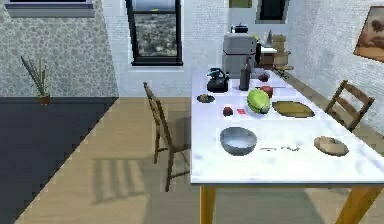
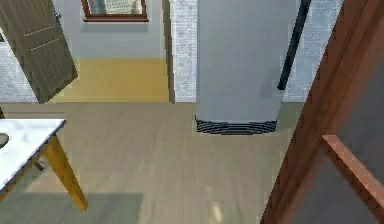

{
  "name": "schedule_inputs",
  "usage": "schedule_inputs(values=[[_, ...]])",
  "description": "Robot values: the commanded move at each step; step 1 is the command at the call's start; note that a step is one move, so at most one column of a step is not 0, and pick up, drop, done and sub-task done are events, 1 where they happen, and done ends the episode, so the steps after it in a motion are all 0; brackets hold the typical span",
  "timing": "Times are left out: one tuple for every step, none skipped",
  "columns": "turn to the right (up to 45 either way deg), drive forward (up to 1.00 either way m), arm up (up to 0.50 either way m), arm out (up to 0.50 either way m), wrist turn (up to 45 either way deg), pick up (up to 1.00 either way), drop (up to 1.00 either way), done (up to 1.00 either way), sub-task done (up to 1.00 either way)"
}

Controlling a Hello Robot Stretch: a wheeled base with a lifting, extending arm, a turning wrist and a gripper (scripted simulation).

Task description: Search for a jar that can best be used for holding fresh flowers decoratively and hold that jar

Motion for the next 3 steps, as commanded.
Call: schedule_inputs(values=[[45.0,0.00,0.00,0.00,0.0,0.00,0.00,0.00,0.00],[0.0,0.20,0.00,0.00,0.0,0.00,0.00,0.00,0.00],[-45.0,0.00,0.00,0.00,0.0,0.00,0.00,0.00,0.00]])
